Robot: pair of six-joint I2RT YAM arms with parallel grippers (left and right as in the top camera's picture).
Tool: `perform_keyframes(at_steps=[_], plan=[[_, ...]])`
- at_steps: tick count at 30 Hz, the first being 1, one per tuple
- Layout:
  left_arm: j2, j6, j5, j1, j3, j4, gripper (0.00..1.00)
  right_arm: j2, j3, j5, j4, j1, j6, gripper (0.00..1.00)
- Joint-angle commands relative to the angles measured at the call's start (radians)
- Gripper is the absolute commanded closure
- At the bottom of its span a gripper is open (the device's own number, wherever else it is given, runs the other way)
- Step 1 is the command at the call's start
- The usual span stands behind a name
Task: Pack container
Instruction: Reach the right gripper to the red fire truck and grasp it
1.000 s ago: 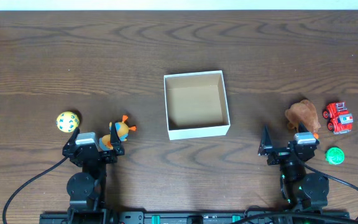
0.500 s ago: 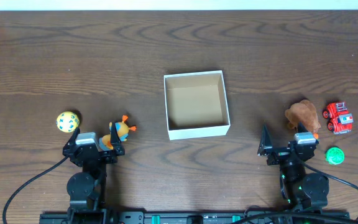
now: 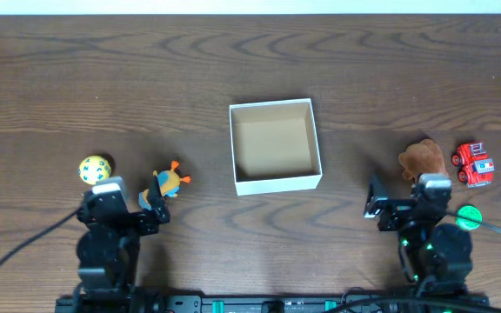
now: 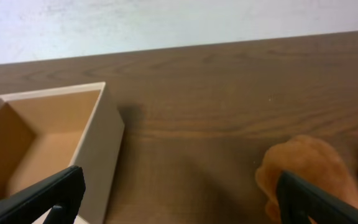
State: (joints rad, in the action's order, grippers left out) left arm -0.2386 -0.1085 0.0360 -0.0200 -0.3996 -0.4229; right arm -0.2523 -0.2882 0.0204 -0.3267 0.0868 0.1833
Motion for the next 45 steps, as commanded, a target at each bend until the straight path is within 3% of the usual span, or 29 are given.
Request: perform_keyframes(at_steps=[1, 9, 14, 19, 30, 33, 45], plan=[[-0.105, -0.051, 0.000, 0.003, -0.131, -0.055, 0.02, -0.107, -0.153, 0.006, -0.062, -0.008, 0.019, 0.01], [-0.391, -0.073, -0.030, 0.004, -0.436, -0.340, 0.02, -0.515, -0.665, 0.006, -0.480, -0.108, -0.044, 0.01], [-0.492, -0.073, -0.106, 0.004, -0.523, -0.415, 0.02, -0.823, -1.027, 0.063, -0.773, -0.263, -0.246, 0.01], [-0.504, -0.073, -0.131, 0.003, -0.523, -0.415, 0.02, -1.061, -1.274, 0.071, -0.974, -0.394, -0.412, 0.01], [-0.503, -0.073, -0.130, 0.004, -0.523, -0.414, 0.02, -1.292, -1.311, 0.040, -0.879, -0.621, -0.503, 0.01], [-0.503, -0.073, -0.130, 0.004, -0.523, -0.415, 0.02, -1.366, -1.311, 0.040, -0.865, -0.640, -0.575, 0.01], [-0.503, -0.073, -0.130, 0.004, -0.523, -0.414, 0.02, -1.606, -1.300, 0.035, -0.830, -0.658, -0.598, 0.01]])
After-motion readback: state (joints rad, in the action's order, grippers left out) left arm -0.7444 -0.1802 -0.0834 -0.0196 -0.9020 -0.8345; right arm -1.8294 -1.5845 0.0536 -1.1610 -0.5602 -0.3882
